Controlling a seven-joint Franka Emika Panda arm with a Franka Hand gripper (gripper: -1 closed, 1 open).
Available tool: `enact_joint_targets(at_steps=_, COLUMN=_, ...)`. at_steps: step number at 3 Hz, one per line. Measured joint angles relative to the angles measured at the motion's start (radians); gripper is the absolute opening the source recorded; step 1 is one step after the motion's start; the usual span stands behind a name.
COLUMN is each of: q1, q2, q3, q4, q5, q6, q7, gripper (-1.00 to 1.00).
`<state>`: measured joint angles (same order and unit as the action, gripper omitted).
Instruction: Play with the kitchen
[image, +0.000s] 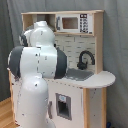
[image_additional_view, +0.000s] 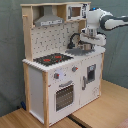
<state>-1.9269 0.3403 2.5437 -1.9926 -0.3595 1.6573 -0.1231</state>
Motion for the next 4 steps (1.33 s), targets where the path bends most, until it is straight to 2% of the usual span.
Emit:
enact_joint_targets(at_steps=1, q1=0.000, q2=-0.032, q3=-0.082, q4=0.013, q5=0.000, q6=0.050, q7=-0.004, gripper=-1.00)
enact_joint_targets(at_steps=2, q1=0.000, q2=-0.089, q3=-0.147, q4=0.018, q5=0.006, q6=0.095, q7=-0.029, gripper=-1.00)
enact_joint_targets(at_steps=3, q1=0.000, q2=-0.161, q3=-0.192, q4=0.047, q5=0.033, q6=0.118, q7=-0.071, gripper=-1.00)
enact_joint_targets(at_steps=4, q1=0.000, q2=-0.229, q3=-0.226, q4=0.082, q5=0.083, q6=0.127, q7=-0.114, gripper=-1.00)
